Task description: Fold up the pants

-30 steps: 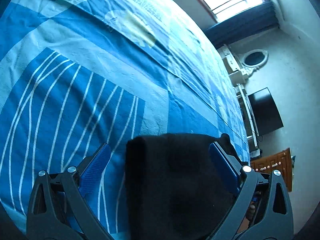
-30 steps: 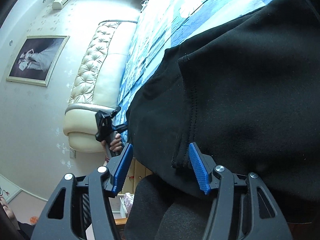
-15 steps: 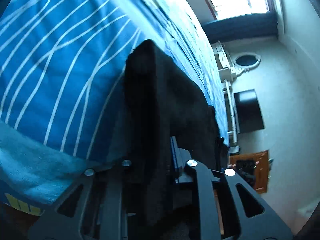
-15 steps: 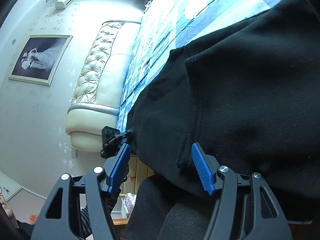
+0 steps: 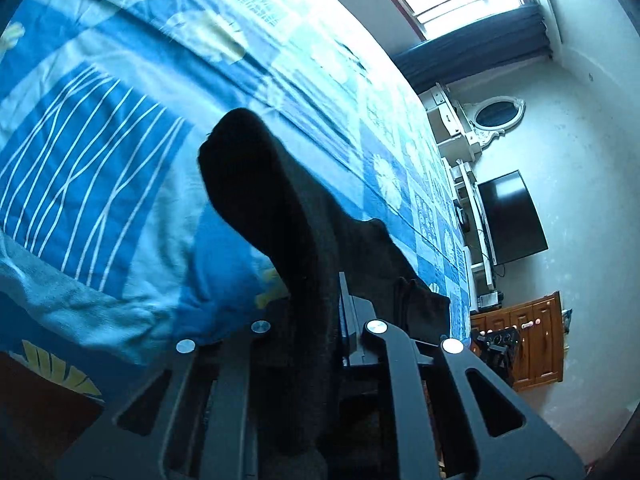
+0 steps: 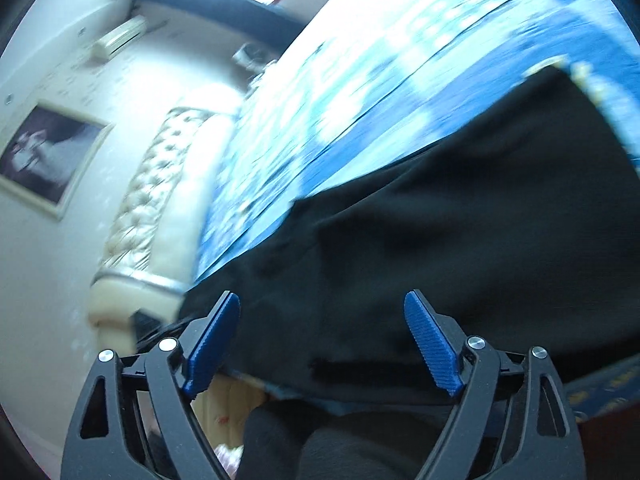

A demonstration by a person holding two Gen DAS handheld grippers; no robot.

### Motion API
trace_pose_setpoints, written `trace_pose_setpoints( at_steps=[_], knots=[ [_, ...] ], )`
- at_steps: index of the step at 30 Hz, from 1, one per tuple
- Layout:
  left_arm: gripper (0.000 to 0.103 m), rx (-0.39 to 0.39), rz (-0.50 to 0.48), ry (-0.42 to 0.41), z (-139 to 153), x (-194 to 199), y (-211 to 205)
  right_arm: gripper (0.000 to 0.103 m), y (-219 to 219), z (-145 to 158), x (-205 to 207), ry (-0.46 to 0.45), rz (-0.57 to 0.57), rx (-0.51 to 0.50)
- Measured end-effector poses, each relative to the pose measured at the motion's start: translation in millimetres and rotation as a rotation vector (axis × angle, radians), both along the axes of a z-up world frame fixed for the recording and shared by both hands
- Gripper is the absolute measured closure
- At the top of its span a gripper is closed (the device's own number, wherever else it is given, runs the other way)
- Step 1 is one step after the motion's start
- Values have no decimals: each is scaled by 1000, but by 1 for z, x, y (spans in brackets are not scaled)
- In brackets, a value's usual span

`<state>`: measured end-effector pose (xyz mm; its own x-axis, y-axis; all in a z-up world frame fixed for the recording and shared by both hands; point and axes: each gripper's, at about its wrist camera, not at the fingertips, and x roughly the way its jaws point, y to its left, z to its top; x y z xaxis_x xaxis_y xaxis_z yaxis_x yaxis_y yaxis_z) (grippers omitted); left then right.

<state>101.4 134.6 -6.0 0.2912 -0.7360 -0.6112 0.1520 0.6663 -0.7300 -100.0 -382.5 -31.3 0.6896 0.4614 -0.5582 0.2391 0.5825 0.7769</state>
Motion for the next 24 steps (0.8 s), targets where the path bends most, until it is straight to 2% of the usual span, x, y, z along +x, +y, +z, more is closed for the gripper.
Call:
trace_pose_setpoints(
  at_steps=[3,9,16,24],
  knots=[
    [90,47,-5,-33,23,-6,-18,18,-9,3,-6,49,-70,-86],
    [90,152,-22,-110,61,-17,-59,17,-23,13,-17,79,-156,-286],
    [90,265,-65,-178,92,-30,-113,17,-36,13,-30,97,-215,-246],
    [90,371,-152,-251,105,-49,-210,17,-44,32,-42,75,-216,-324]
  ],
)
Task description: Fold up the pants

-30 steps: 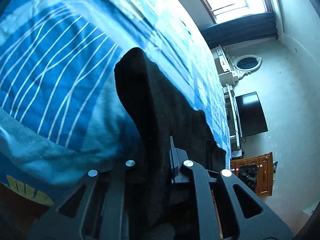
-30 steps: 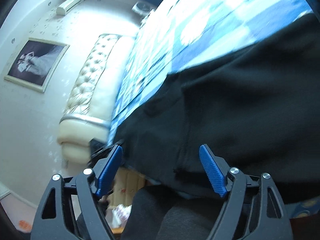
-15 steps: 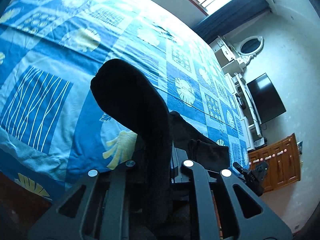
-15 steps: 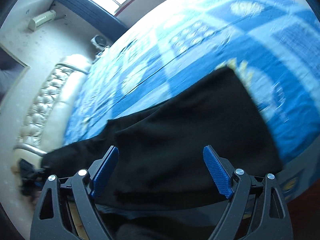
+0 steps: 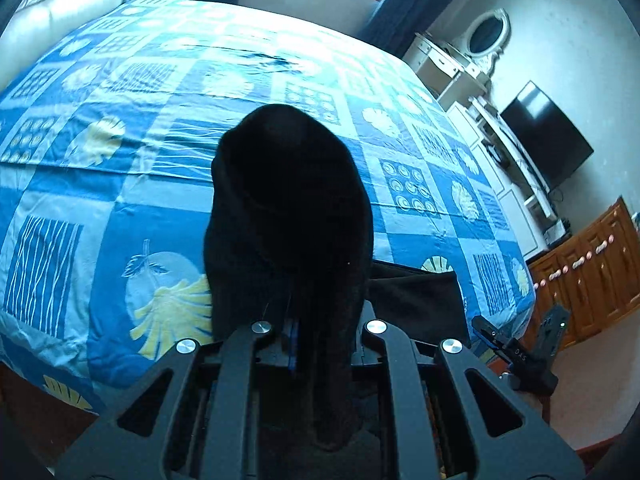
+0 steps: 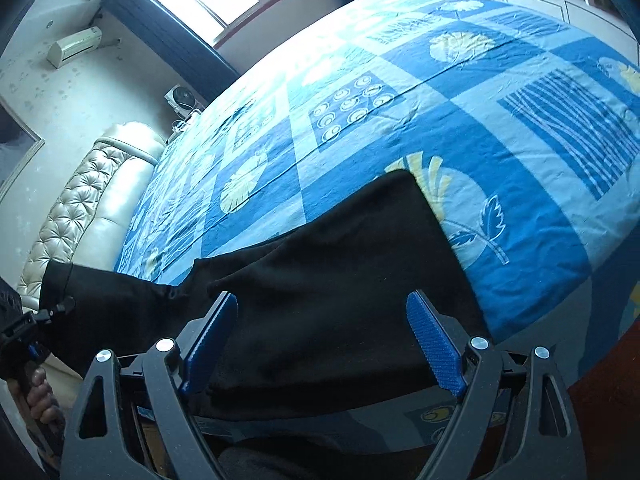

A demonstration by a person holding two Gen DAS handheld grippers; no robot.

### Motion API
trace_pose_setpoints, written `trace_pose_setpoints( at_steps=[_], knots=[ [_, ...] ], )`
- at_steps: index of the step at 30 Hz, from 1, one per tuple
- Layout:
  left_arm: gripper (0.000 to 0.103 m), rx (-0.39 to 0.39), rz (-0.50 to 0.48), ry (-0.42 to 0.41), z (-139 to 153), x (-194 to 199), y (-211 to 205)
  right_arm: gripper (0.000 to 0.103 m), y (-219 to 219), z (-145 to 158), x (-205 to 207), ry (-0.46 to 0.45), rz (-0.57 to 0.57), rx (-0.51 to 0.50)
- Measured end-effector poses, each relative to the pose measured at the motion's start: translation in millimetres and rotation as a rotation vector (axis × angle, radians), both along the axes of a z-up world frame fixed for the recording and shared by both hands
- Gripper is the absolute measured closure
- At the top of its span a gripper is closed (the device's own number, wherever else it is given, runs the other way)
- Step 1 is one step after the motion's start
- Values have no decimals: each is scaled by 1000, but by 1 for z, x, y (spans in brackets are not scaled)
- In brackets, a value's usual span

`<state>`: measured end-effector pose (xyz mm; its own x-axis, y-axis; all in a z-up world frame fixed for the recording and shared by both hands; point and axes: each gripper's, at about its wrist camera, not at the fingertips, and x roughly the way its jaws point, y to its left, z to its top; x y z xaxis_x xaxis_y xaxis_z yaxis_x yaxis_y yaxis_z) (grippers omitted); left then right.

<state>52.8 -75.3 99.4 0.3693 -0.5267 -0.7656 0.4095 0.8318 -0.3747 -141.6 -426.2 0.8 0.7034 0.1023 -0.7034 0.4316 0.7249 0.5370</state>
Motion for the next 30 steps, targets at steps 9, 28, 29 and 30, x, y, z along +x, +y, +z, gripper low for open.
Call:
trace_pose_setpoints(
  at_steps=[9,28,29,30],
  knots=[
    [90,137,-103,-49,-18,-35,-114,17,-28,3,-31,-16,-43,-7],
    [90,428,-169,-149,-103,-89,-258,17,-92,-38,-88,-39,-204,115],
    [90,442,-167,-153,-109,-90,-262,17,-94,-41,-90,-39,-209,121],
    [90,454,-167,-158,-113,-92,-265,17,-96,-43,-93,-37,-214,127]
  ],
)
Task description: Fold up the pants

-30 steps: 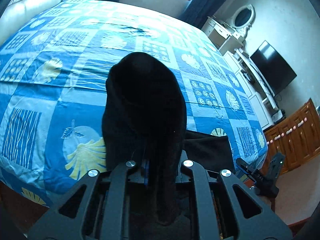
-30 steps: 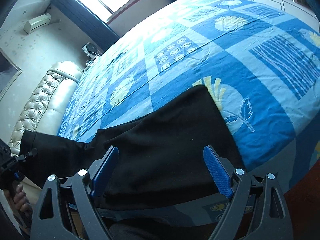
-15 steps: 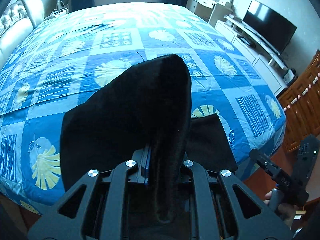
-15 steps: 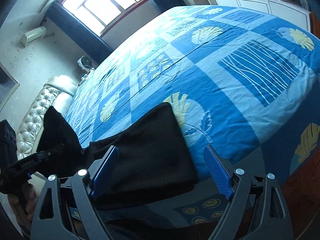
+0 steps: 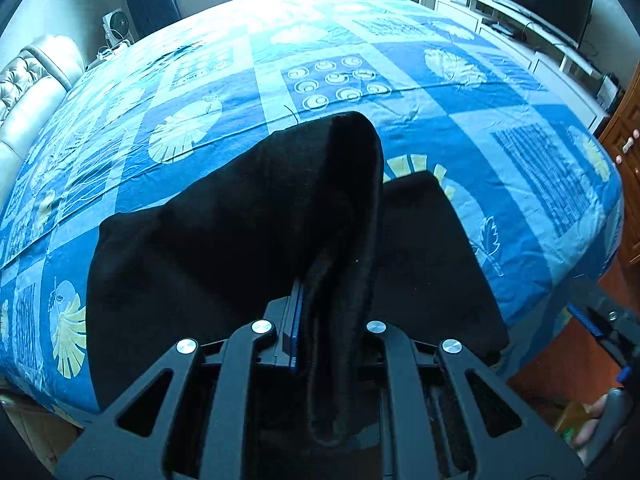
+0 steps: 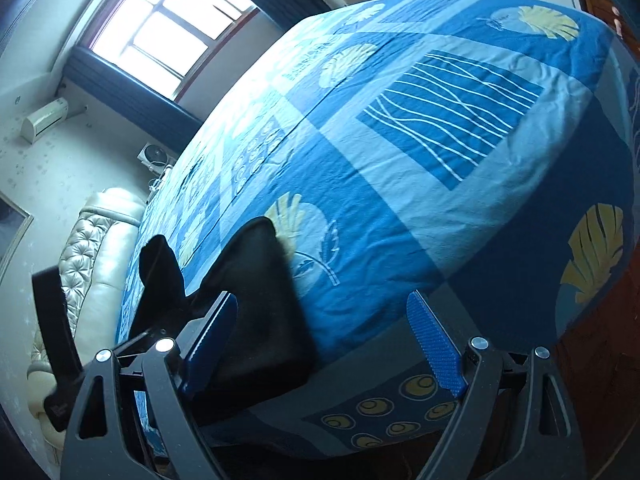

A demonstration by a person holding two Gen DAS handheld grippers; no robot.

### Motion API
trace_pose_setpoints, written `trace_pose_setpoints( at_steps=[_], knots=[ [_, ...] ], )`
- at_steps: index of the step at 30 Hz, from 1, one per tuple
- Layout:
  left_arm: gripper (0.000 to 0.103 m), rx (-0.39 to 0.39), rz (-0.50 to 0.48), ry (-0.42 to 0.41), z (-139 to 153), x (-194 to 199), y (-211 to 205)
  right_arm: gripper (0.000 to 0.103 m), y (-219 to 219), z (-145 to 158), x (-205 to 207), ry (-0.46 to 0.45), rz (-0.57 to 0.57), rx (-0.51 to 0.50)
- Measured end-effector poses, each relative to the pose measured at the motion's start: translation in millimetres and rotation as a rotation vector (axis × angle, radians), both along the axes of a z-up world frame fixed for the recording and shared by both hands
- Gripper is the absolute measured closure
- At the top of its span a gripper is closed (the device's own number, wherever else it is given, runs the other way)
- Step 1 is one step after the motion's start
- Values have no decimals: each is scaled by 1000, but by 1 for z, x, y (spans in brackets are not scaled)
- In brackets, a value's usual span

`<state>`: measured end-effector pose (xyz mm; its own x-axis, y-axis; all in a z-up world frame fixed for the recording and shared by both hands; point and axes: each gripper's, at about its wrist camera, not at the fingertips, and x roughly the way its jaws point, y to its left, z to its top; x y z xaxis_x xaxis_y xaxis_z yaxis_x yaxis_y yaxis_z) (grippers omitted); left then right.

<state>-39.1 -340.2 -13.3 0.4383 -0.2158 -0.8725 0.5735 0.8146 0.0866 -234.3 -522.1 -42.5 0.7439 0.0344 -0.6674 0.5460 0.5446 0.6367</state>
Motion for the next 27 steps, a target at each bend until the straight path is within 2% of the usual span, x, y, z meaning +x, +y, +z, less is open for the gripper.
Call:
trace_pose_setpoints(
  at_steps=[11,15,17,18,21,22,24,25,27],
  knots=[
    [90,96,-3,-101,-20,-15,-19,17,-7,-16,-7,9,-20,39],
    [85,117,-15,-136,-23,-20,-23,17,-8,-13,-10,9,-30,27],
    [76,92,-33,-137,-22,-24,-23,17,-10,-12,-9,11,-34,19],
    [66,81,-40,-138,-21,-26,-23,17,-10,-10,-10,14,-37,13],
    [48,2,-85,-115,-14,-35,-18,17,-11,-5,-12,11,-47,-4],
    [46,-34,-99,-100,-9,-39,-14,17,-11,-2,-13,8,-49,-12],
    [31,-118,-122,-57,4,-46,1,17,-11,4,-13,-10,-46,-18],
    [27,-163,-125,-46,12,-48,11,17,-10,8,-13,-30,-38,-9],
    [17,-274,-107,-29,31,-45,45,17,-7,14,-8,-87,2,28]
  ],
)
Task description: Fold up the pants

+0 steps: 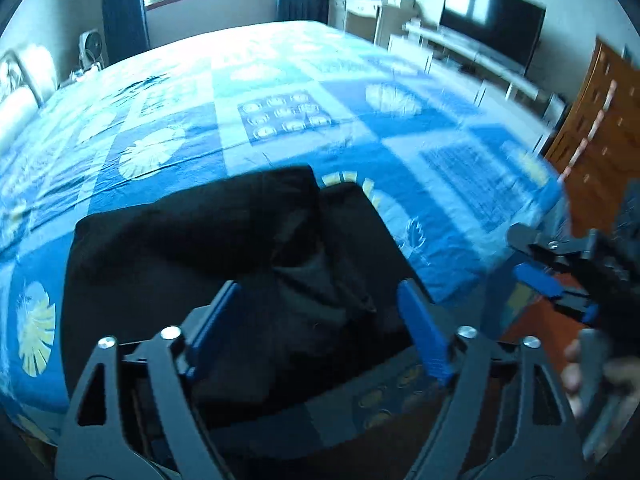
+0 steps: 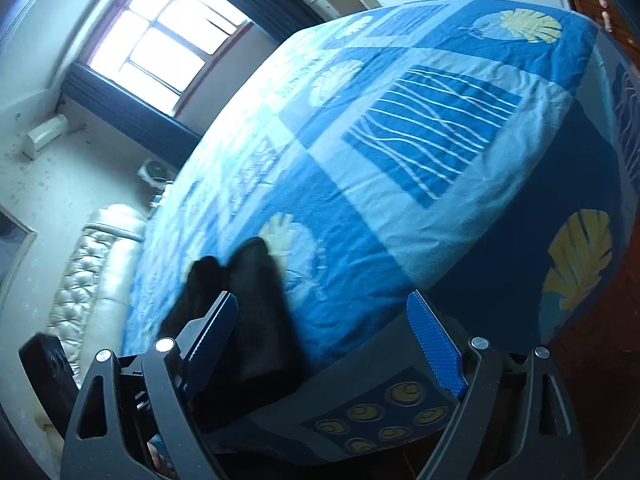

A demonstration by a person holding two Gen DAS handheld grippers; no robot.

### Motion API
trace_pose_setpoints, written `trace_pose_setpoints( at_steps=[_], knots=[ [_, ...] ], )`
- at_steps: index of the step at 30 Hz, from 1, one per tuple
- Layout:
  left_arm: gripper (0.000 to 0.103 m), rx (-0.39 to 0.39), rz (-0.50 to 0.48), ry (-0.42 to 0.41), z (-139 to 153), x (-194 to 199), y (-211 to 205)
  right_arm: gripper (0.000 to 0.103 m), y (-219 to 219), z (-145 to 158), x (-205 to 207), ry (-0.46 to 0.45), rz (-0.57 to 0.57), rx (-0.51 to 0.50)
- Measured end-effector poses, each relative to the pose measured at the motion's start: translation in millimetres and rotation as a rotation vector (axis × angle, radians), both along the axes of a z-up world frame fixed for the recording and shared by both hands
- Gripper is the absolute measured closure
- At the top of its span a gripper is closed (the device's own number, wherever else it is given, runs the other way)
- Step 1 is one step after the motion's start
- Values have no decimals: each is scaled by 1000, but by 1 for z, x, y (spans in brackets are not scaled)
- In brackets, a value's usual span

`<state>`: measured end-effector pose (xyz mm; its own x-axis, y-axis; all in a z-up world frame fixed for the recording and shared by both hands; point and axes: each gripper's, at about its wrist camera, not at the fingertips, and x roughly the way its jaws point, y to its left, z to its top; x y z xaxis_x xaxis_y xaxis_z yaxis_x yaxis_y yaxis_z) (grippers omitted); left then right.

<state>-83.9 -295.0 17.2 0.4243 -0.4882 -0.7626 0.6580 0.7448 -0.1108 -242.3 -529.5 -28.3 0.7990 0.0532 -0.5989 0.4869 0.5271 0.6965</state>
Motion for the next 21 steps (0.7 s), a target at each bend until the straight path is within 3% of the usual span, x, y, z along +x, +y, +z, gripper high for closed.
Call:
trace_pose_setpoints(
  at_steps=[3,7,10,15,21],
  knots=[
    [12,-99,56,17,15,16,51,17,9,7,19,-81,108,73],
    [12,-92,200,15,9,54,130,17,22,3,56,-138,227,183],
    [12,-88,301,37,-2,72,178,17,32,-4,92,-96,309,187],
    [12,-103,384,91,-22,82,226,17,54,-24,138,15,432,222],
    [12,-141,411,176,-43,80,251,17,65,-35,149,55,453,242]
  ],
)
